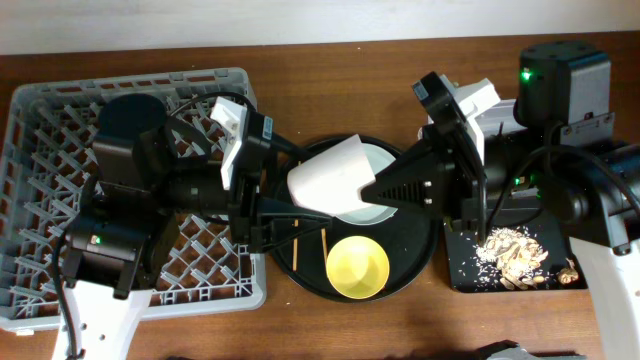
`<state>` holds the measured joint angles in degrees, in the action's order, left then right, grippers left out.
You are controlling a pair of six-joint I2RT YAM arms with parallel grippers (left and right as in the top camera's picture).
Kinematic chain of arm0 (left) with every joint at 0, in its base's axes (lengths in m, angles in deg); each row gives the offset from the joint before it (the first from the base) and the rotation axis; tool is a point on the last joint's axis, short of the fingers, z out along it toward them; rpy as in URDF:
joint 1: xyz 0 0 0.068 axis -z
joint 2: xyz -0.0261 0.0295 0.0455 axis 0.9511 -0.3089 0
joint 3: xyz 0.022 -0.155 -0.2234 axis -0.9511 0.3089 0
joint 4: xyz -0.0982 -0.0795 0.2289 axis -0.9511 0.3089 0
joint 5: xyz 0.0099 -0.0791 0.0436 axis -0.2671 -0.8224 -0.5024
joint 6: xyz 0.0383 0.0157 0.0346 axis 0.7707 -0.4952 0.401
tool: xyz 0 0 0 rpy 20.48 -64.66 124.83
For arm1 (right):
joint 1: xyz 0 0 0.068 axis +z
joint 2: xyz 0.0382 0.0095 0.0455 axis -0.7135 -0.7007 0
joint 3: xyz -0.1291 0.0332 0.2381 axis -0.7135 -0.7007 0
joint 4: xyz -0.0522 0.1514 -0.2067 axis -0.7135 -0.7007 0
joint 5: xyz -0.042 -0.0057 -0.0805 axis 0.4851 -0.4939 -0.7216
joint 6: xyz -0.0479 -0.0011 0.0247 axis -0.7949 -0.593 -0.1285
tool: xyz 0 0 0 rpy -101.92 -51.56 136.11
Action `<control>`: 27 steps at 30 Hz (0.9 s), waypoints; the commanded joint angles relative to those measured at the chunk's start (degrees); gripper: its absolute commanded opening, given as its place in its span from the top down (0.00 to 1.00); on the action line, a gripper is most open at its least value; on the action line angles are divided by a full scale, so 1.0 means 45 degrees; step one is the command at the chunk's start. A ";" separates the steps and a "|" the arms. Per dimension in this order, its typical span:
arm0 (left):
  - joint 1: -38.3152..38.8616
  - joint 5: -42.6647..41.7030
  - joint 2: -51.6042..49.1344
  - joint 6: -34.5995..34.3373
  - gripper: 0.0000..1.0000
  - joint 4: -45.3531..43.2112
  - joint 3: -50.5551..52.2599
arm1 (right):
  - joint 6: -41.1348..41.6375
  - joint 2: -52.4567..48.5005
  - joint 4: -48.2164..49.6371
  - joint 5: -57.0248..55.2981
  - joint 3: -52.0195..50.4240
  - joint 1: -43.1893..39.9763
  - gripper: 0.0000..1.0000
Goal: Sort waste into correct bins and load items into the dishwasher rack
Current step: 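Hand the pink cup from the right gripper to the left gripper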
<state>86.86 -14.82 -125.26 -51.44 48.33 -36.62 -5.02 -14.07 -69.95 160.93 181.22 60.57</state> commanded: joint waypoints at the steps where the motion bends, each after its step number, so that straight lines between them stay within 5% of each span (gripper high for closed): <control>1: 0.0034 -0.0243 0.0044 0.0063 0.23 -0.0068 -0.0185 | -0.0102 -0.0189 0.0029 0.0160 0.0005 0.0092 0.96; 8: 0.0024 -0.0233 0.0044 0.0063 0.55 -0.0675 -0.0185 | -0.0102 -0.0199 0.0029 0.0044 -0.0044 0.0092 0.94; 12: -0.0126 -0.0233 0.0044 0.0044 0.65 -0.0685 -0.0185 | -0.0155 -0.0199 0.0049 -0.0277 -0.0044 0.0063 0.64; 16: -0.0981 -0.0233 0.0044 -0.0432 0.66 -0.0675 -0.0185 | -0.0146 -0.0194 0.0180 -0.0520 -0.0044 -0.0136 0.37; 20: -0.2735 0.0155 0.0039 -0.0510 0.67 0.0170 -0.0185 | -0.0141 -0.0194 0.0000 -0.1957 -0.0044 -0.1365 0.31; 24: -0.4070 0.3759 -0.0010 -0.0491 0.74 0.2492 -0.0185 | -0.0141 -0.0199 -0.1064 -0.4571 -0.0044 -0.2759 0.31; 27: -0.4337 0.8796 -0.0277 -0.0500 0.76 0.3798 -0.0185 | -0.0141 -0.0209 -0.2079 -0.6844 -0.0044 -0.3415 0.31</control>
<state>68.61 -1.09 -125.37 -53.71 62.01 -36.97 -5.31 -14.81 -76.81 143.73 181.00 47.71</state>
